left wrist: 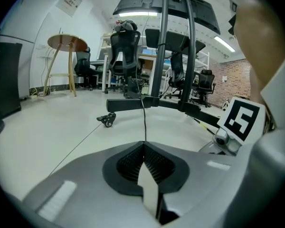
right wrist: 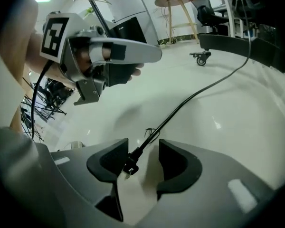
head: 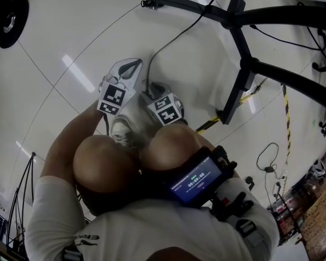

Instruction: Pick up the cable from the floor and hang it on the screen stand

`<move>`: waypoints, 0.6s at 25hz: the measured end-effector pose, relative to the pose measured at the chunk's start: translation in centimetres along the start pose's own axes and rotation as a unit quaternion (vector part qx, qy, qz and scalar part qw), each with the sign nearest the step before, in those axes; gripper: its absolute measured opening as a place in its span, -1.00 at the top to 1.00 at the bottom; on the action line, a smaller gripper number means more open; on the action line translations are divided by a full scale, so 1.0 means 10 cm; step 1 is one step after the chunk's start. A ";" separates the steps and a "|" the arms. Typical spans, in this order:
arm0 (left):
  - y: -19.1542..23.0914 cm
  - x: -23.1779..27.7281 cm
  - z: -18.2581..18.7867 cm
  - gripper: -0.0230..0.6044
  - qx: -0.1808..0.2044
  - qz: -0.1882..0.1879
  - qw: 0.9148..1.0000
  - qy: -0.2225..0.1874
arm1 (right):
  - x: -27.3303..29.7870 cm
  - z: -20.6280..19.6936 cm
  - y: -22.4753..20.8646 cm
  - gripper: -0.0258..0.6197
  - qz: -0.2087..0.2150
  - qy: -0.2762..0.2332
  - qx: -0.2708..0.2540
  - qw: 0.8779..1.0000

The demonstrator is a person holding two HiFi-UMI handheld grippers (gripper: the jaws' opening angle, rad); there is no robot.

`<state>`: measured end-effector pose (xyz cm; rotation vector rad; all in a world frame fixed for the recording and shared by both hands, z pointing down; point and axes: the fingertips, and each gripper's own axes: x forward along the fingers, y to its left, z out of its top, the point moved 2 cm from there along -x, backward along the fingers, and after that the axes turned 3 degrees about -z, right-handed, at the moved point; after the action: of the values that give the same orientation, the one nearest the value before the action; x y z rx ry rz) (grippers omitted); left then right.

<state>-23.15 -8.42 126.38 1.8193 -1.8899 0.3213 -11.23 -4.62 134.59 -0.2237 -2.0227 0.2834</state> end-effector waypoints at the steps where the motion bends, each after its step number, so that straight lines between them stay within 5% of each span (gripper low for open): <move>1: 0.00 0.00 -0.01 0.92 0.000 0.000 1.000 0.001 | 0.03 -0.03 0.02 0.24 -0.001 0.008 -0.001 1.000; 11: -0.01 -0.03 -0.11 0.92 0.017 -0.006 1.000 0.014 | 0.03 -0.03 -0.07 0.74 -0.024 0.023 0.010 0.999; 15: -0.03 0.00 -0.09 0.92 0.026 -0.012 0.999 0.016 | -0.03 -0.03 -0.12 0.75 -0.025 0.023 0.018 0.999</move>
<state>-22.64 -7.99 127.14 1.8580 -1.8536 0.3927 -10.93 -5.86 134.85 -0.1542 -1.9727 0.2804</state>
